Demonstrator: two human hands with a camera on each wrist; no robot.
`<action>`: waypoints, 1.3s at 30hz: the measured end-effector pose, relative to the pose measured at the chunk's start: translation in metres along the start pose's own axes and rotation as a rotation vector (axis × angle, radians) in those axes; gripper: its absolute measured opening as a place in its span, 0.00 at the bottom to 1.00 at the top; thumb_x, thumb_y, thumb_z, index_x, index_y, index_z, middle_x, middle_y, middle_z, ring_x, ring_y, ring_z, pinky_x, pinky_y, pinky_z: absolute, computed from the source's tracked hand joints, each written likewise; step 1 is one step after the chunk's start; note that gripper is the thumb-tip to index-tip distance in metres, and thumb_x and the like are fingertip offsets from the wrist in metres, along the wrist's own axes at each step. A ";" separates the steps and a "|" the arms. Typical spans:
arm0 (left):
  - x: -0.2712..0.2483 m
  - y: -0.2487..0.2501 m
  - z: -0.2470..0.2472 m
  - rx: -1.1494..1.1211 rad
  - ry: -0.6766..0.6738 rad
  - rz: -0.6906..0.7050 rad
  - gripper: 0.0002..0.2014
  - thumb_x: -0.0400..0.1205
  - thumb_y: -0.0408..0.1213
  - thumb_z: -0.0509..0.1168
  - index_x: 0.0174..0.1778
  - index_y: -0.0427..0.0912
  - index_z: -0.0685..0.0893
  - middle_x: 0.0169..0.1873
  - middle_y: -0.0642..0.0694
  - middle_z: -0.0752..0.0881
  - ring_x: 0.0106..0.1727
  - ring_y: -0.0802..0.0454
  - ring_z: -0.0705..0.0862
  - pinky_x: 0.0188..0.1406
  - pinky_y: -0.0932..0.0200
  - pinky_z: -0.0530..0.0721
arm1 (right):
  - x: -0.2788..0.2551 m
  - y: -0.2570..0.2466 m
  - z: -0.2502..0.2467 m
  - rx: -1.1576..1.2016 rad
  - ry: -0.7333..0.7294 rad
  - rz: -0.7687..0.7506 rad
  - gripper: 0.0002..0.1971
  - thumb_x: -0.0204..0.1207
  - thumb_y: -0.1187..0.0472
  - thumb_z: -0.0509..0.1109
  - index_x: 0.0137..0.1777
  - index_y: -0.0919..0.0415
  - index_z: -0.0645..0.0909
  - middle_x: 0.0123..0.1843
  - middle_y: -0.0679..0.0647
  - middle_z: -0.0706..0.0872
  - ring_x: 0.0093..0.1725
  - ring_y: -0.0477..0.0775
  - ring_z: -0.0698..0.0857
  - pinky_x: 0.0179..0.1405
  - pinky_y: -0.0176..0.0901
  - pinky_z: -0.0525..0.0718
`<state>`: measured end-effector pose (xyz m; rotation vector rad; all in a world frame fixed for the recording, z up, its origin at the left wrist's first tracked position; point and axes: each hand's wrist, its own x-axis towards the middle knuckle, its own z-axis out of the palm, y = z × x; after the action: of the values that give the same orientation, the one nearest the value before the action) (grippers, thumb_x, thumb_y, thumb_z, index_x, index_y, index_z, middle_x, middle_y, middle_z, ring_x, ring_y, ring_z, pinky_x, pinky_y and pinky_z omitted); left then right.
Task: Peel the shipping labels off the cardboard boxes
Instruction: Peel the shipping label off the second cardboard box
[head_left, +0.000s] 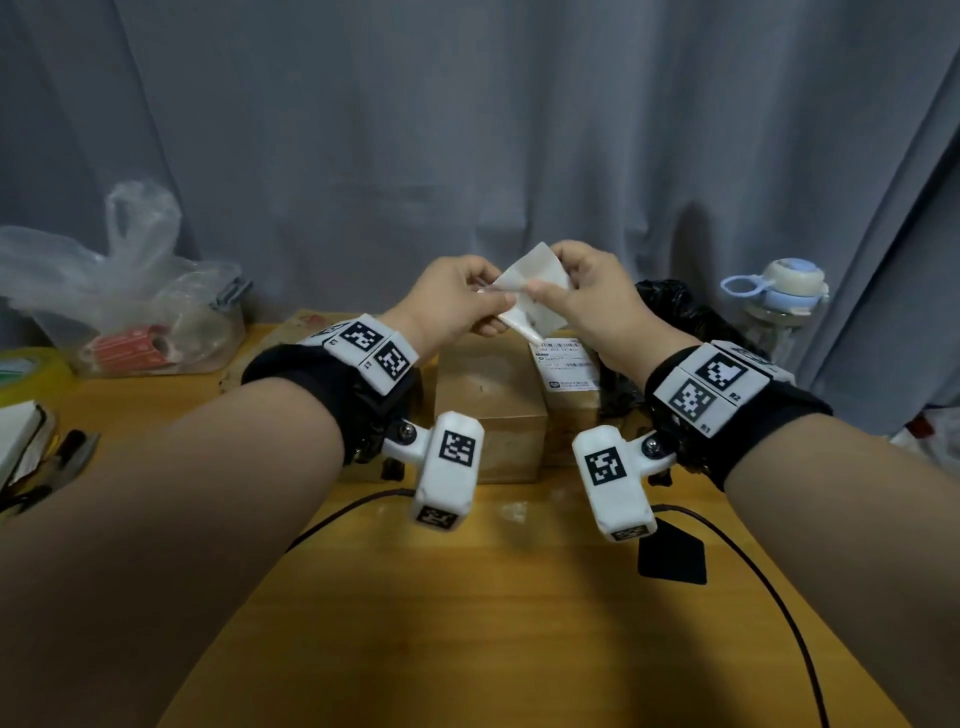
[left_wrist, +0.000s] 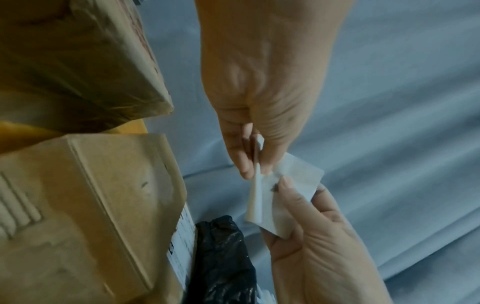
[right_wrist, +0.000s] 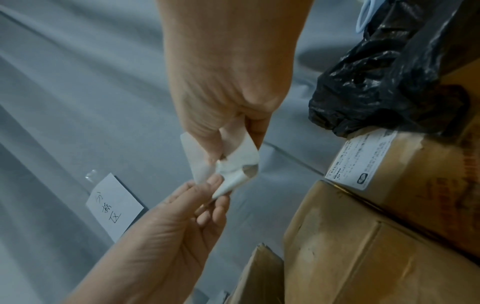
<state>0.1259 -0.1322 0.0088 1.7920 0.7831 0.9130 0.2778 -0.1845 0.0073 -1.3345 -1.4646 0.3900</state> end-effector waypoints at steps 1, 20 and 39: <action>0.000 0.000 0.002 -0.052 0.025 -0.033 0.02 0.79 0.26 0.67 0.46 0.34 0.81 0.32 0.40 0.84 0.22 0.61 0.84 0.29 0.70 0.86 | -0.002 -0.001 -0.001 0.012 -0.017 -0.017 0.05 0.75 0.69 0.71 0.47 0.60 0.82 0.43 0.55 0.86 0.43 0.47 0.83 0.44 0.40 0.82; -0.002 0.007 0.011 -0.350 0.001 -0.199 0.02 0.81 0.31 0.66 0.48 0.39 0.80 0.39 0.42 0.86 0.37 0.53 0.87 0.37 0.66 0.87 | -0.005 0.011 -0.013 -0.193 -0.028 0.001 0.15 0.68 0.65 0.78 0.54 0.59 0.81 0.48 0.49 0.83 0.43 0.40 0.80 0.39 0.16 0.76; 0.009 0.007 0.021 -0.817 0.003 -0.191 0.08 0.85 0.36 0.60 0.46 0.35 0.80 0.36 0.42 0.83 0.29 0.55 0.83 0.25 0.69 0.80 | -0.021 -0.004 -0.010 0.182 -0.091 -0.168 0.13 0.77 0.70 0.68 0.61 0.64 0.81 0.47 0.54 0.87 0.42 0.42 0.87 0.46 0.34 0.85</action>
<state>0.1490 -0.1367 0.0115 0.9842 0.4637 0.9263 0.2804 -0.2076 0.0050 -1.0526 -1.5645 0.4671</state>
